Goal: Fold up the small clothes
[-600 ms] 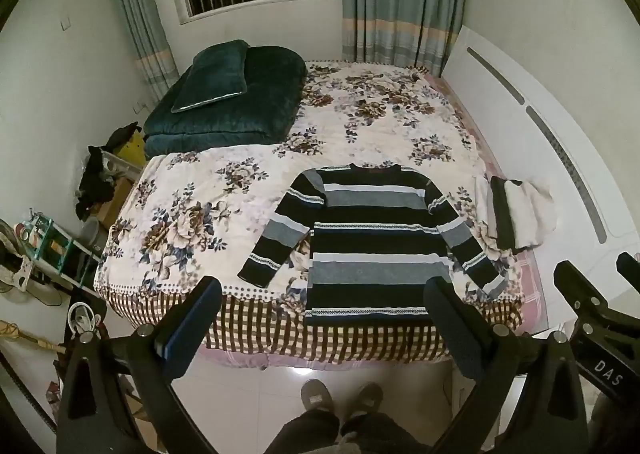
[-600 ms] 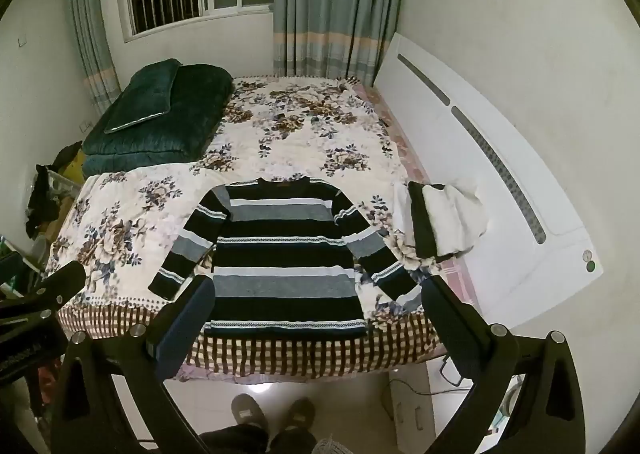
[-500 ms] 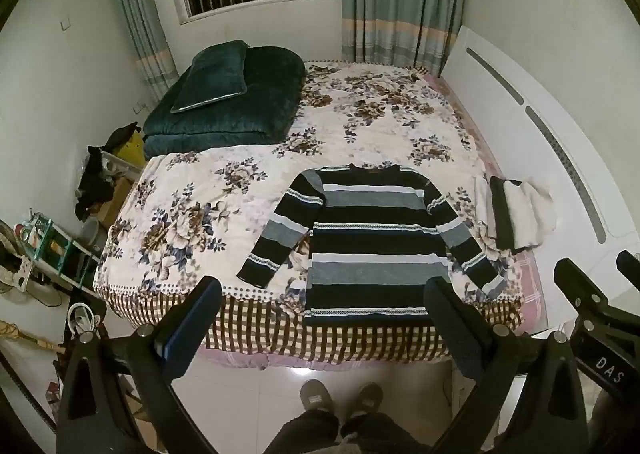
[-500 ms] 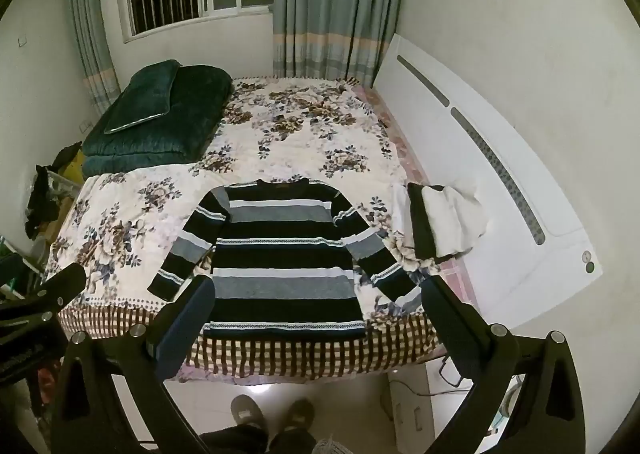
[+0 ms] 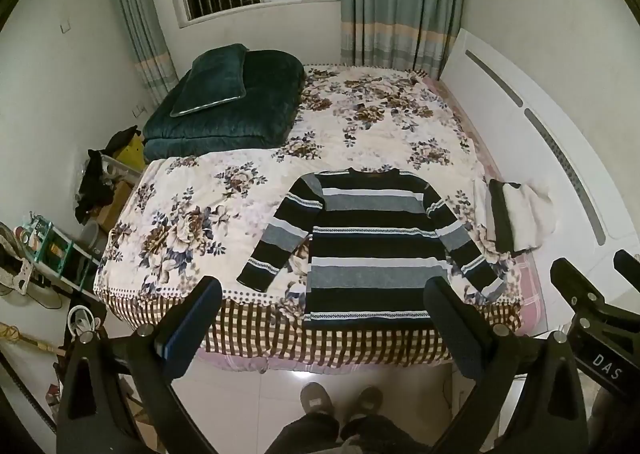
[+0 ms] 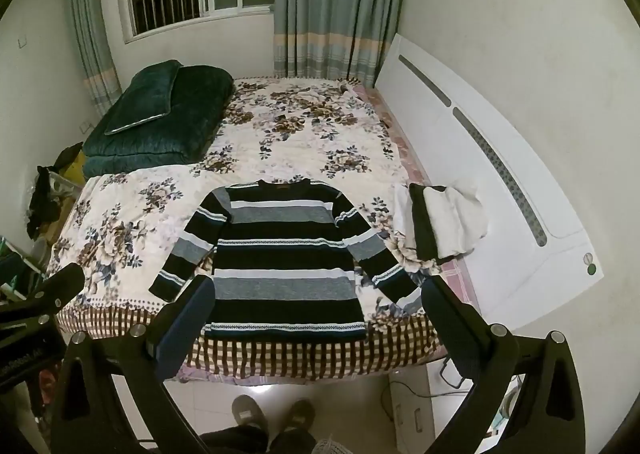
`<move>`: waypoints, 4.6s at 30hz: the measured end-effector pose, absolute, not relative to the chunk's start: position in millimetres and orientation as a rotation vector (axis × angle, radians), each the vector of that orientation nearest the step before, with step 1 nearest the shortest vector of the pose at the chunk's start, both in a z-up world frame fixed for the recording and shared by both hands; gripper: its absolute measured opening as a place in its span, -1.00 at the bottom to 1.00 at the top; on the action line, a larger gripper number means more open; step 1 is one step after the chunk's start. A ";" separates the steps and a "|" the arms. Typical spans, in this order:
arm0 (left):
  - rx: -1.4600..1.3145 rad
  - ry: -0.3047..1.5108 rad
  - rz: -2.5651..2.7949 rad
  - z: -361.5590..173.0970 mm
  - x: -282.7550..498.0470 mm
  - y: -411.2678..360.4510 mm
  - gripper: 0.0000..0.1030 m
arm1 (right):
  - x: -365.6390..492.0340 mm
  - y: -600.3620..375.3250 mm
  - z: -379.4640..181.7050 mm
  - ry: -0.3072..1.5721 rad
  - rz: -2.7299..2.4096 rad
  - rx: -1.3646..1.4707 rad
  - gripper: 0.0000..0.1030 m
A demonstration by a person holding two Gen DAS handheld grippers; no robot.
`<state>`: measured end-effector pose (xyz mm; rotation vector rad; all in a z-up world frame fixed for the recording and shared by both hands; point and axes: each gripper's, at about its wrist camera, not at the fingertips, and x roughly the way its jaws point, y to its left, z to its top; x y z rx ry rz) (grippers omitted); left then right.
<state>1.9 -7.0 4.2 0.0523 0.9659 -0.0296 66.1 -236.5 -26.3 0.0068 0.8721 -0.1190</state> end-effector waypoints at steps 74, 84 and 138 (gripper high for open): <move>0.037 0.947 -0.038 21.2 25.8 -19.2 1.00 | 75.5 -217.6 -14.2 0.869 -0.111 0.011 1.00; 0.056 0.905 0.006 -7.3 78.2 -18.0 1.00 | 117.5 -203.4 -24.2 0.913 -0.165 0.099 1.00; 0.096 1.355 0.172 -513.9 377.8 -52.7 1.00 | 297.7 -559.0 -552.9 0.898 -0.927 0.855 -0.82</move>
